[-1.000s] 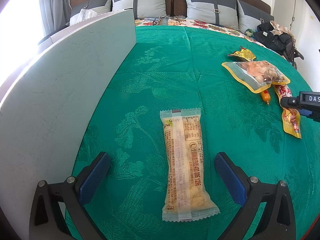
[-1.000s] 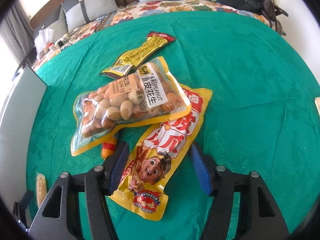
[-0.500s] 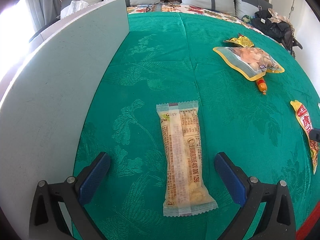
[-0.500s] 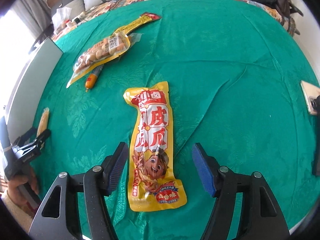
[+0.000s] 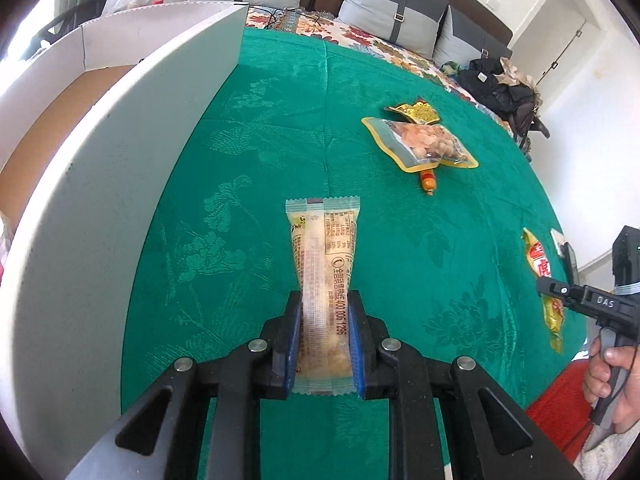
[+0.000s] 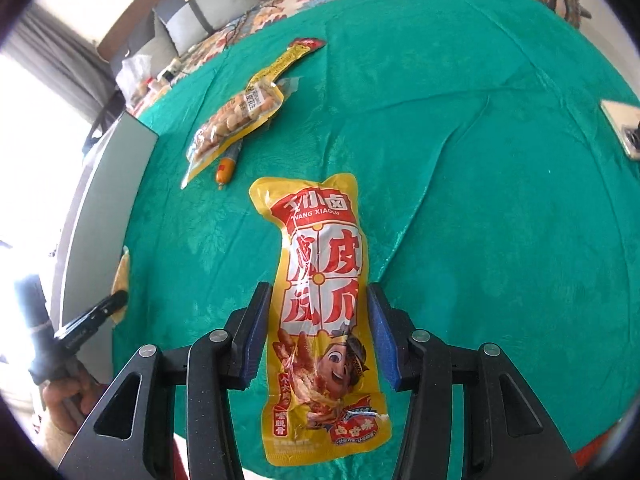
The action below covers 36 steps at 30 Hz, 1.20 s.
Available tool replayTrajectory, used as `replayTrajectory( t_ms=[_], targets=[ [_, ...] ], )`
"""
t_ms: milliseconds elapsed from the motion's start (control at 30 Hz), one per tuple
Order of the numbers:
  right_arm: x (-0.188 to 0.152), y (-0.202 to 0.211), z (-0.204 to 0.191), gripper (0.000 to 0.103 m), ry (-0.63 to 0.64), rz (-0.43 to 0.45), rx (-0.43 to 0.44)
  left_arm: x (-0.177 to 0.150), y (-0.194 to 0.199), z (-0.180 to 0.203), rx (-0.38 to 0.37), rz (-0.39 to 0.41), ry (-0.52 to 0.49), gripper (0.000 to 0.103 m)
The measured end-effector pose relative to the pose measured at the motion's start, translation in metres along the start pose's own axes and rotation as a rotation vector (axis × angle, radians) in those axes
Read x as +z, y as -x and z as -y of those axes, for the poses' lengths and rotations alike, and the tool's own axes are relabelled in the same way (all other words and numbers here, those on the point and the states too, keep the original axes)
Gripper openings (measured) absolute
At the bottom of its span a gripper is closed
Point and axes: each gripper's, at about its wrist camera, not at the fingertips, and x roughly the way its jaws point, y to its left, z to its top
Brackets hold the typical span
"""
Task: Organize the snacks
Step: 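Carry the bar and gold-red bag to the box and open both tools, then move both tools back toward the peanut bag on the bedspread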
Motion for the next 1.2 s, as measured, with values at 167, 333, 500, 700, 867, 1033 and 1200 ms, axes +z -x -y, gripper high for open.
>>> replayTrajectory(
  t_ms=[167, 333, 500, 700, 867, 1033, 1200],
  targets=[
    [0.006, 0.0, -0.055, 0.049, 0.062, -0.044, 0.068, 0.005, 0.067, -0.001, -0.09, 0.096, 0.028, 0.02],
    [0.029, 0.007, -0.212, 0.05, 0.298, -0.023, 0.272, 0.025, 0.141, -0.05, -0.018, 0.227, 0.084, 0.02],
    [0.03, 0.008, -0.366, 0.05, 0.515, 0.014, 0.428, 0.034, 0.177, -0.131, 0.173, 0.274, 0.189, 0.021],
    [0.021, -0.03, -0.437, 0.072, 0.523, -0.013, 0.499, 0.007, 0.171, -0.193, 0.449, 0.255, 0.273, 0.086],
    [0.009, -0.029, -0.387, 0.071, 0.562, 0.048, 0.411, -0.024, 0.176, -0.188, 0.414, 0.317, 0.296, 0.088],
    [-0.012, -0.039, -0.264, 0.074, 0.704, 0.171, 0.055, -0.017, 0.179, -0.134, 0.306, 0.393, 0.222, 0.092],
    [-0.012, -0.051, -0.125, 0.074, 0.646, 0.145, -0.22, 0.004, 0.154, -0.05, 0.165, 0.407, 0.098, 0.103]
  ],
)
